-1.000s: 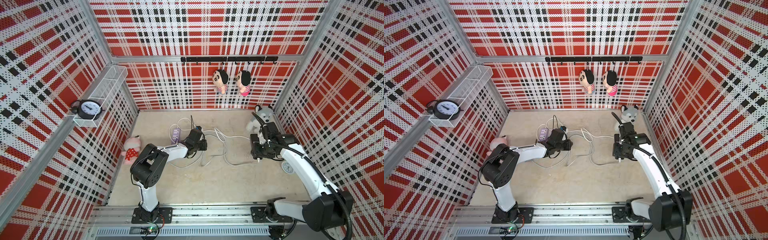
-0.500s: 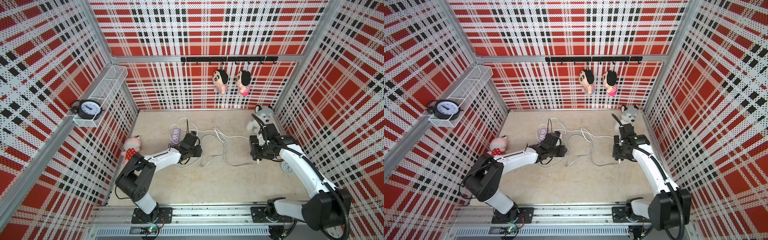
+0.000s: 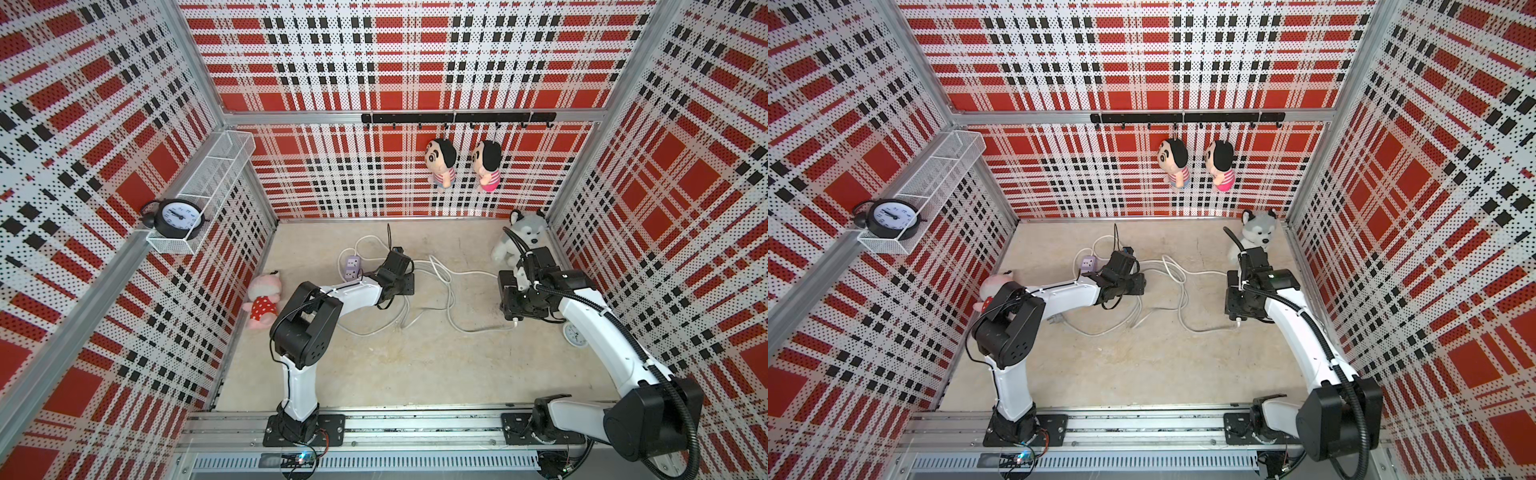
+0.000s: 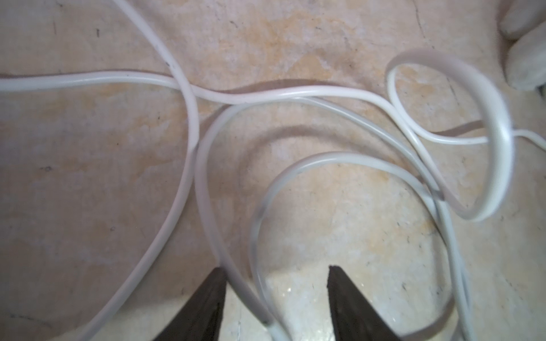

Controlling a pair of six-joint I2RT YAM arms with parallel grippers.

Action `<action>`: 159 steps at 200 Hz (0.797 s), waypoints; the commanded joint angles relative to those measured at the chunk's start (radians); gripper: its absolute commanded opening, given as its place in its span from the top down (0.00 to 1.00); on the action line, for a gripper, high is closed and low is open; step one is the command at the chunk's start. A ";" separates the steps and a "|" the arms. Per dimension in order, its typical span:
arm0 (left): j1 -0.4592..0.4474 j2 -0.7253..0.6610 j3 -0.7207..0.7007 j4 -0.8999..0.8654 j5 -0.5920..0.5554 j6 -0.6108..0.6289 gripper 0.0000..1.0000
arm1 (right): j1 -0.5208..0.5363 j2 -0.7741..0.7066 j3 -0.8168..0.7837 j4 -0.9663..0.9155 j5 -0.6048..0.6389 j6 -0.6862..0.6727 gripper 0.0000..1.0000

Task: Unwrap the cord wrapped around the power strip
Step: Adjust the power cord at the center of the board.

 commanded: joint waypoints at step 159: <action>-0.011 0.033 0.071 -0.097 -0.063 0.042 0.83 | -0.015 -0.021 0.007 0.012 0.009 -0.038 0.93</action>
